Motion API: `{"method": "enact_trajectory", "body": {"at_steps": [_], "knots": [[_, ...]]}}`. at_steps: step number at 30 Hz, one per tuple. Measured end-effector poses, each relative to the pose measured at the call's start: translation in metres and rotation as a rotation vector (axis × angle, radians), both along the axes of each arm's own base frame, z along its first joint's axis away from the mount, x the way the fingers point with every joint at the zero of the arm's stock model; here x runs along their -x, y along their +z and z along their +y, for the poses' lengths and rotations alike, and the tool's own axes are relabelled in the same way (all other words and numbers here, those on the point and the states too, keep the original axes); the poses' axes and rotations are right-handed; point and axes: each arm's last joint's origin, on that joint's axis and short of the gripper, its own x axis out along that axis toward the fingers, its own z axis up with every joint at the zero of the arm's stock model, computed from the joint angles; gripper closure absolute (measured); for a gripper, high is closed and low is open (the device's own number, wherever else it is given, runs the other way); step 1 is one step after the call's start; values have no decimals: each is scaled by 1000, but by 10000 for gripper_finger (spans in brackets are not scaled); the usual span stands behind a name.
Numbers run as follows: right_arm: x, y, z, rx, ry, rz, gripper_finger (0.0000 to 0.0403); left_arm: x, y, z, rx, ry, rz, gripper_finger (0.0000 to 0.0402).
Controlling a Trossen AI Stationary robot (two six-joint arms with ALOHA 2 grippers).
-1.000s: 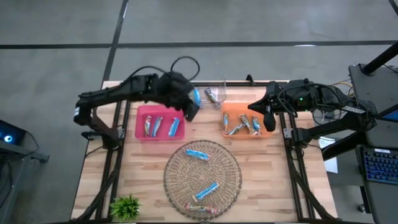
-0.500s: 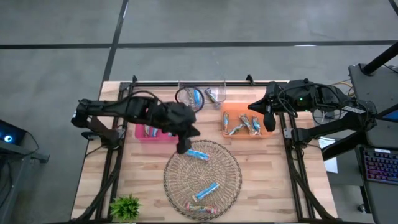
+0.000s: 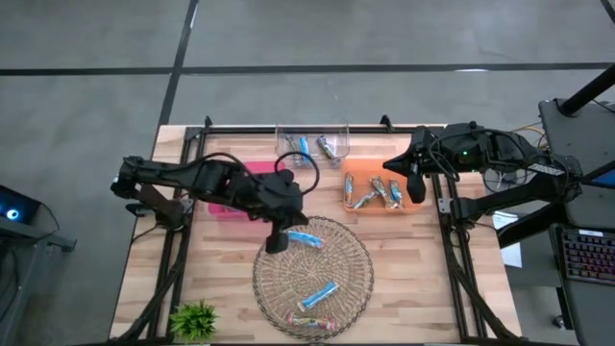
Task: Pick and place Granola Bars by type
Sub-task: Put the yellow granola bar into the yellow bin
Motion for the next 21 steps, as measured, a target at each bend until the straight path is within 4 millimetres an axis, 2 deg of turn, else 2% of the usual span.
{"method": "enact_trajectory", "body": {"at_steps": [21], "knots": [[0,0,0,-1,1,1,394,-1,-19,0,-15,-2,84,401]]}}
